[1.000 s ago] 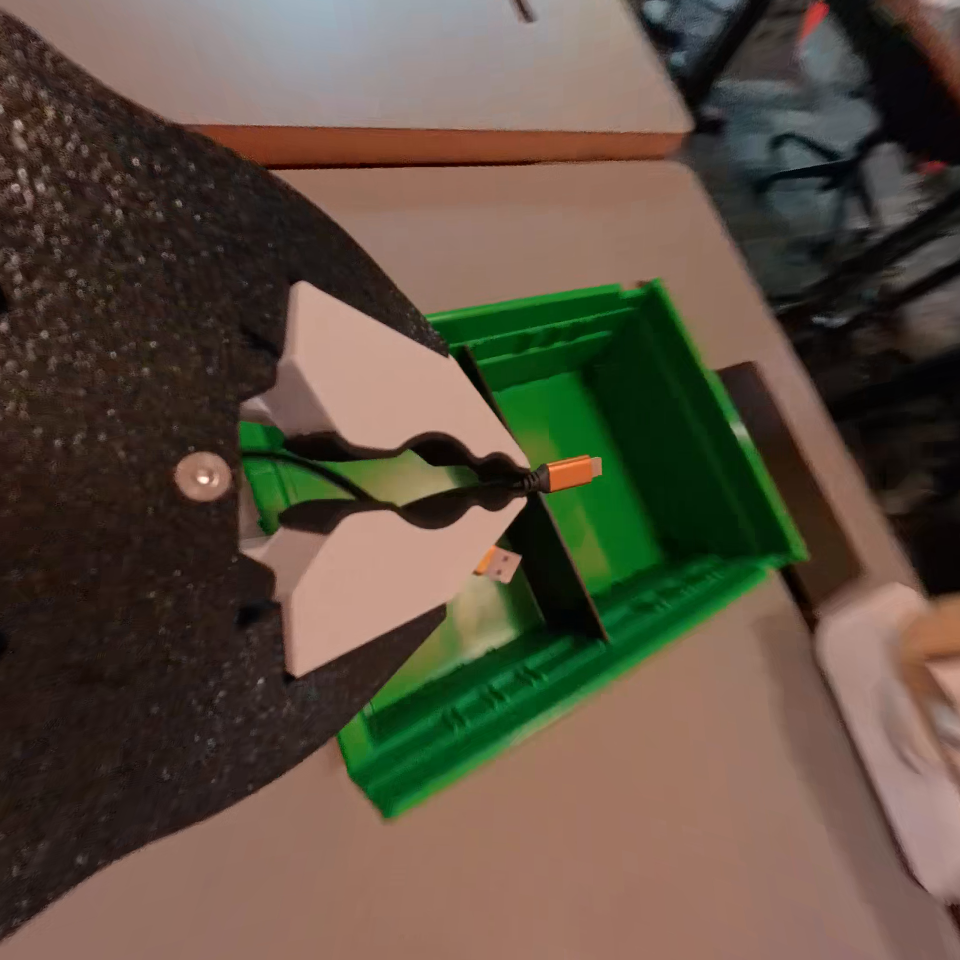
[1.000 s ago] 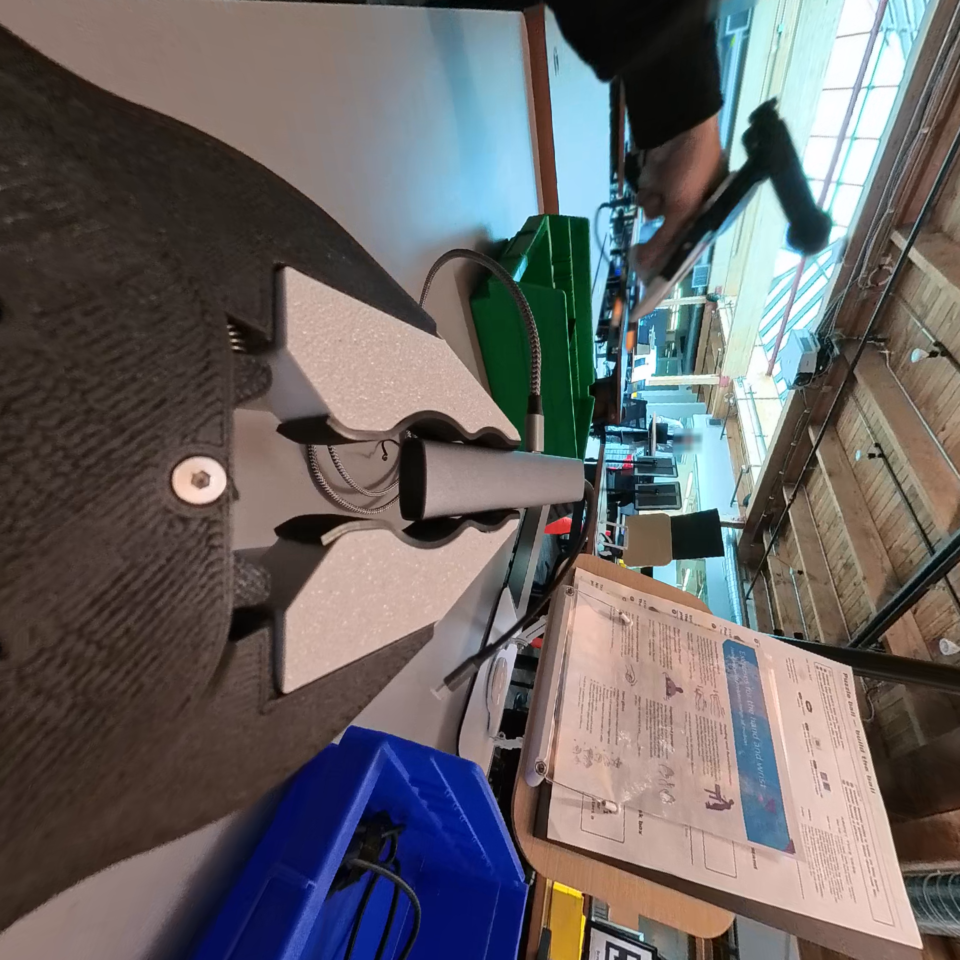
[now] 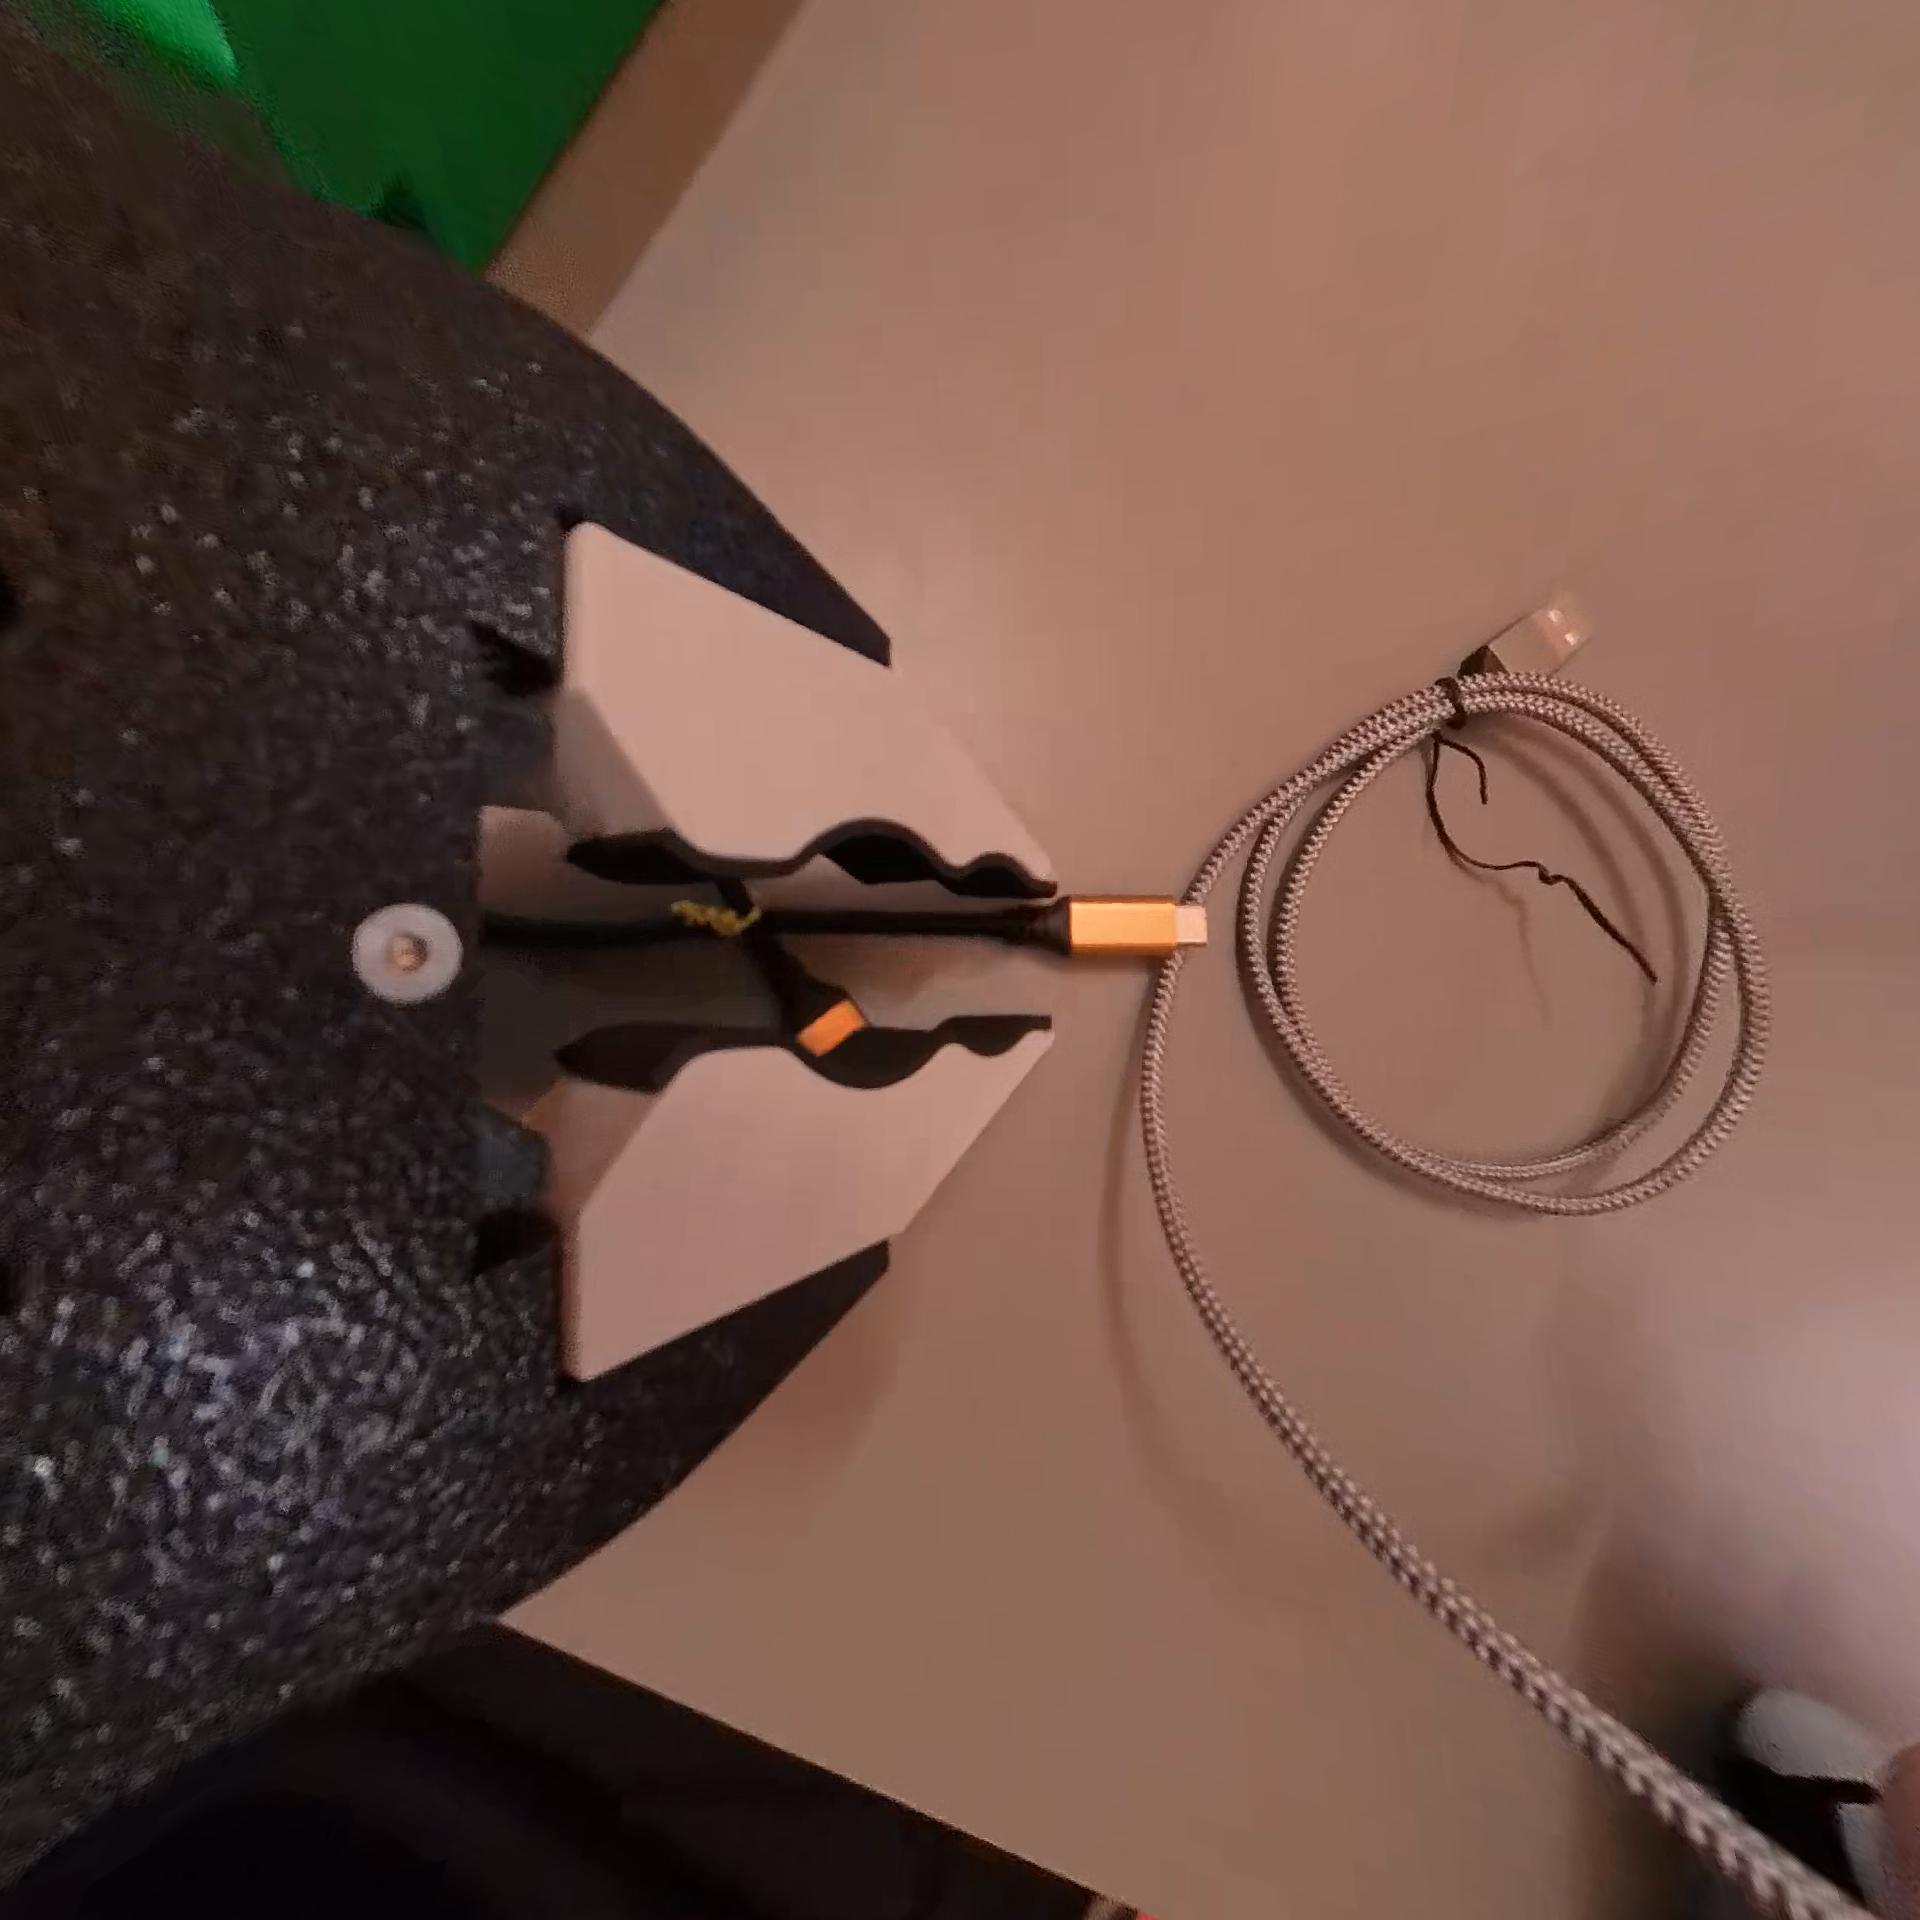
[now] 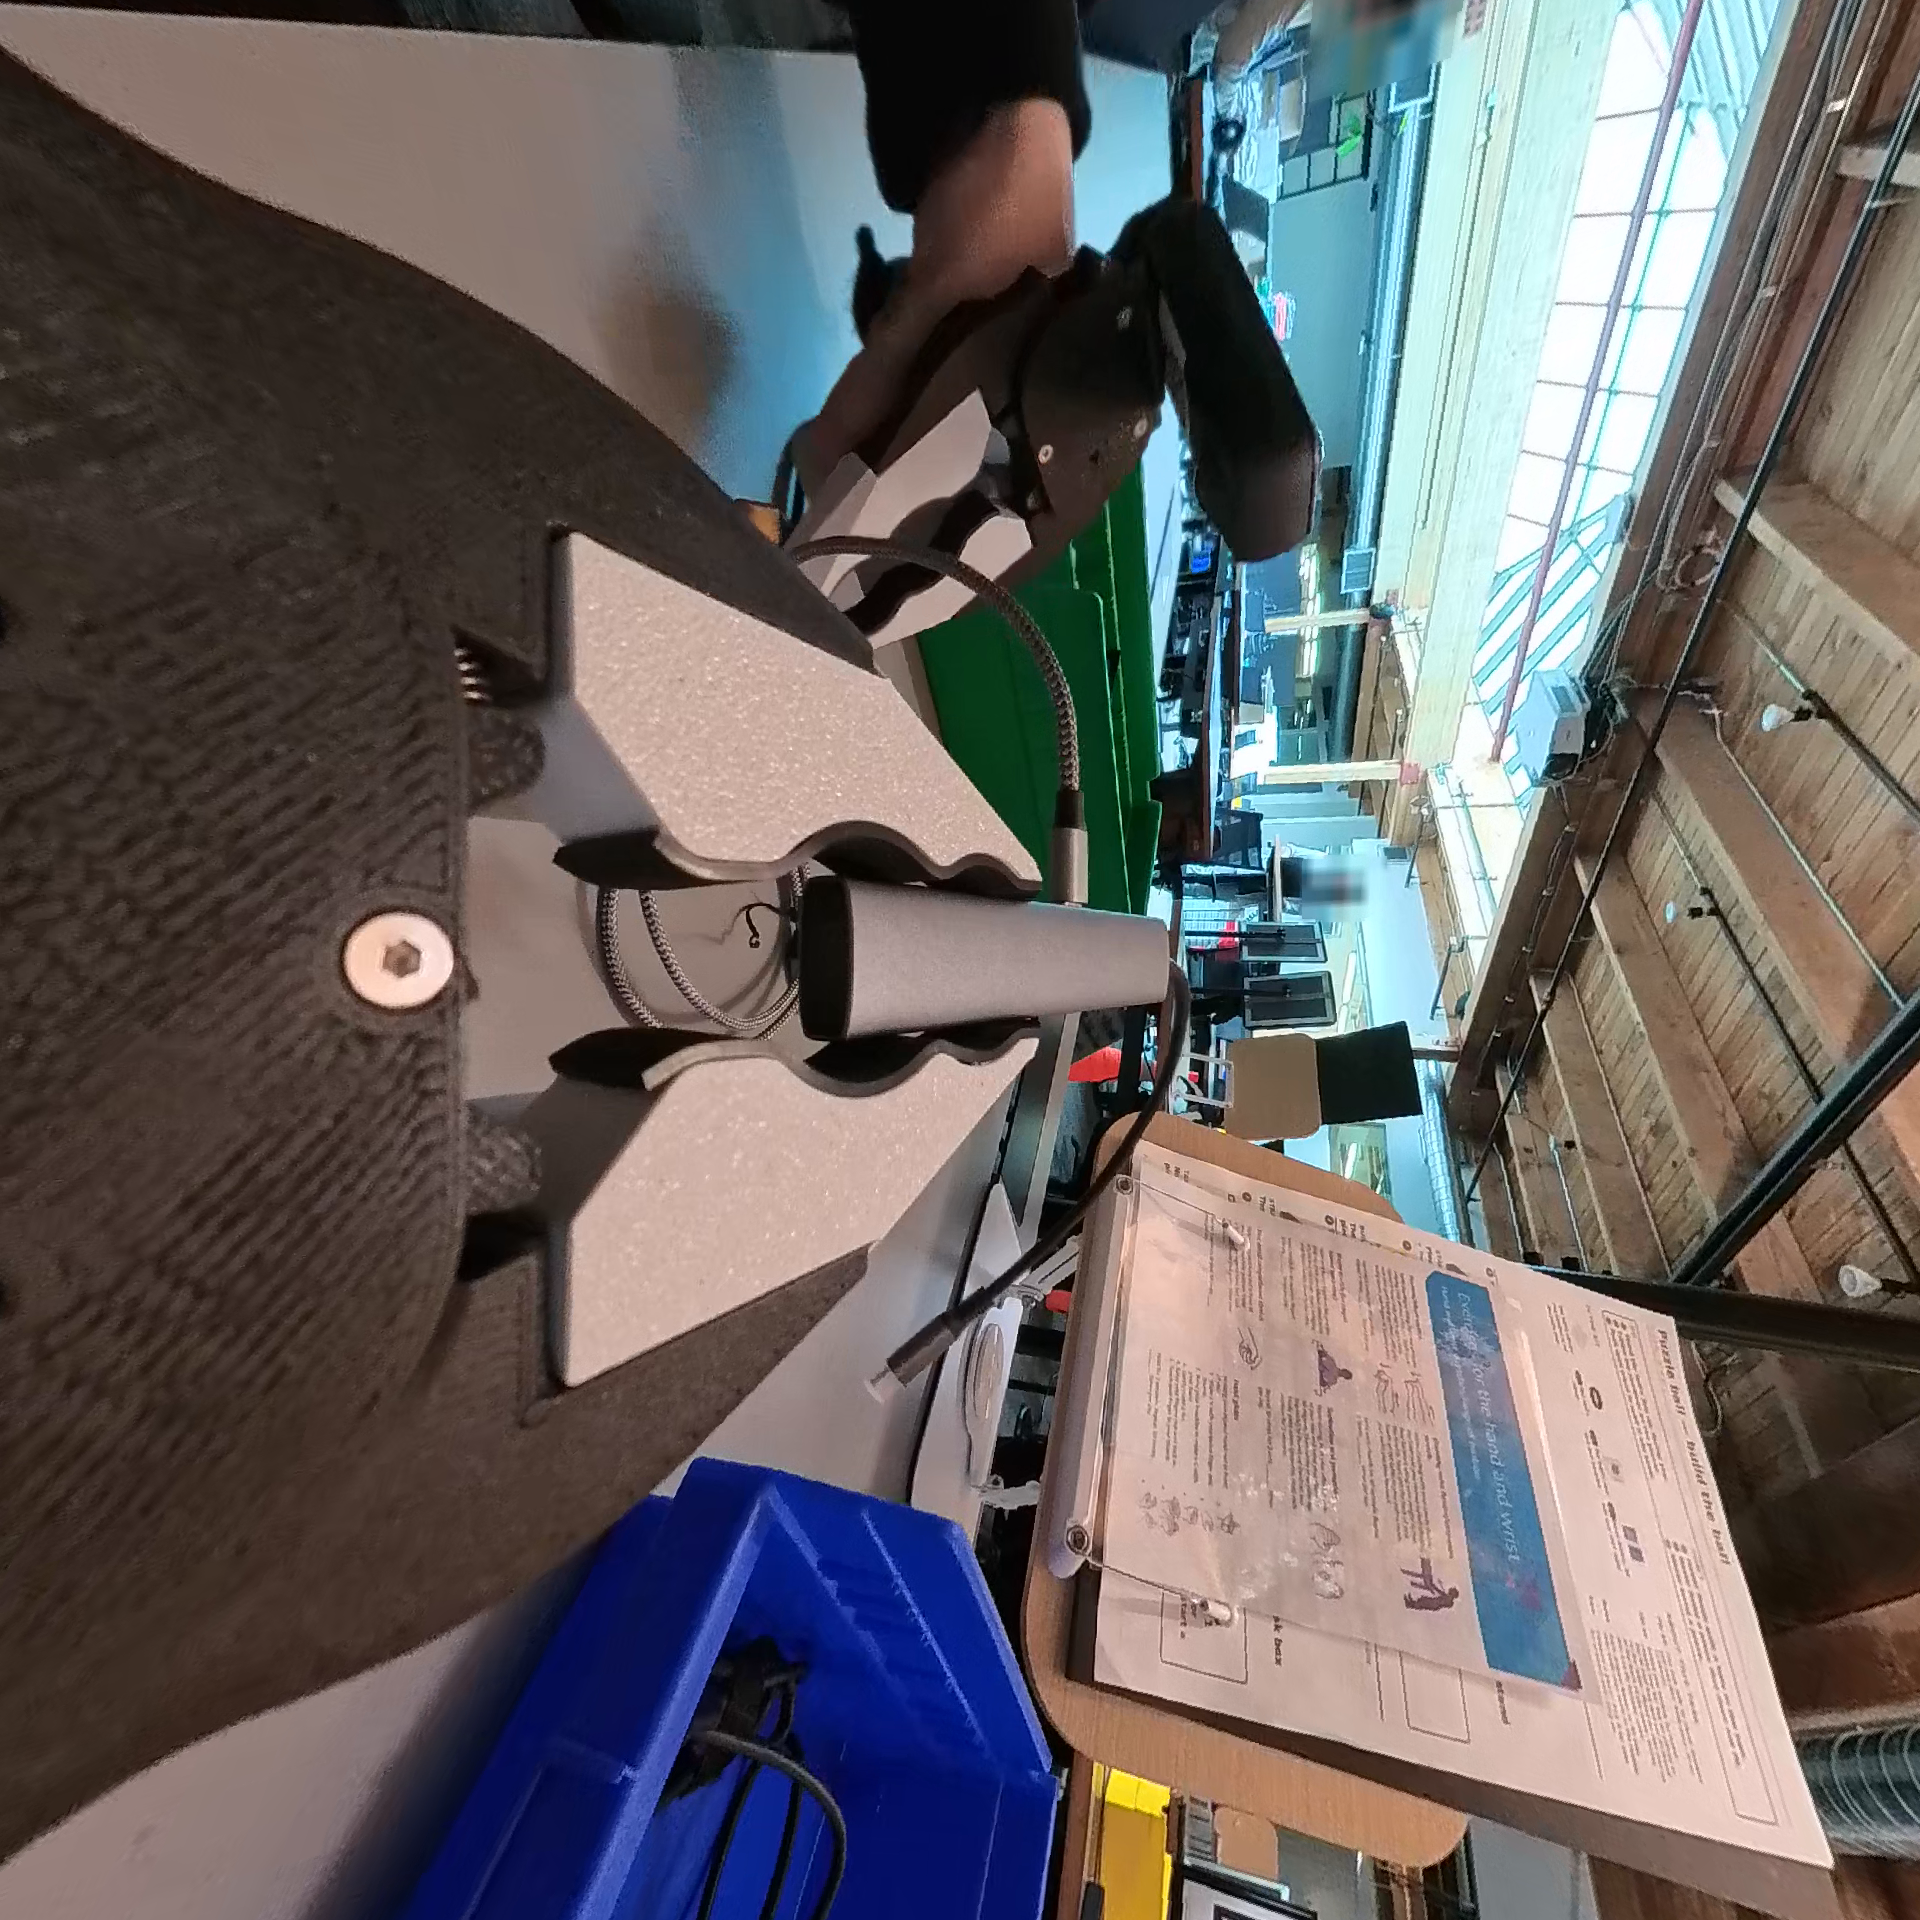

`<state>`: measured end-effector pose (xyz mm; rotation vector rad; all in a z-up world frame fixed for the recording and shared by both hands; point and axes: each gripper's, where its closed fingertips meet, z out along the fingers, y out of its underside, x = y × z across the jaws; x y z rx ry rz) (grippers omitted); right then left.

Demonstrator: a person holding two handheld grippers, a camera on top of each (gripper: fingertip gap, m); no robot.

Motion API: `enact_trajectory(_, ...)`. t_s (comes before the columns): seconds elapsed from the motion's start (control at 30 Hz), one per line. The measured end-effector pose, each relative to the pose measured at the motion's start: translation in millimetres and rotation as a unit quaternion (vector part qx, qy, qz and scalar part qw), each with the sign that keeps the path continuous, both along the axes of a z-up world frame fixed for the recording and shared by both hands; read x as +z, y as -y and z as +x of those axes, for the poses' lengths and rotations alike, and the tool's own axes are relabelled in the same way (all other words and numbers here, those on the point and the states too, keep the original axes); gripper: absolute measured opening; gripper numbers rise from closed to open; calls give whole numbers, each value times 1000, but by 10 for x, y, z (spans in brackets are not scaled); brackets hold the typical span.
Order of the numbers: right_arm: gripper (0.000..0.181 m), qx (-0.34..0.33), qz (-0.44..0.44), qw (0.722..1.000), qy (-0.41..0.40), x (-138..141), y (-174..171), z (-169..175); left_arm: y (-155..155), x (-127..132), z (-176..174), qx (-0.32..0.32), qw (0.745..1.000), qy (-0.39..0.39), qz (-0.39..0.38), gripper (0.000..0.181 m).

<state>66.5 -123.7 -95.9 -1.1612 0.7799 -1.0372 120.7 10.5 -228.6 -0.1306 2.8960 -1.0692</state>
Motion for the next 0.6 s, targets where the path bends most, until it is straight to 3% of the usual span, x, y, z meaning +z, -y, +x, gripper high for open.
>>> enact_trajectory(0.37, 22, 1, -5, 1000, 0, -3, -13, -2, 51, -33, 96, 50, 997, 47, -27, 9)
enact_trajectory(0.43, 22, -1, -5, 1000, -1, -6, -10, 3, 38, 123, 139, 62, 995, 67, -43, 9)
enact_trajectory(0.6, 22, 0, -10, 1000, -10, -27, -26, 27, 193, 871, -36, 66, 990, 74, -96, 10)
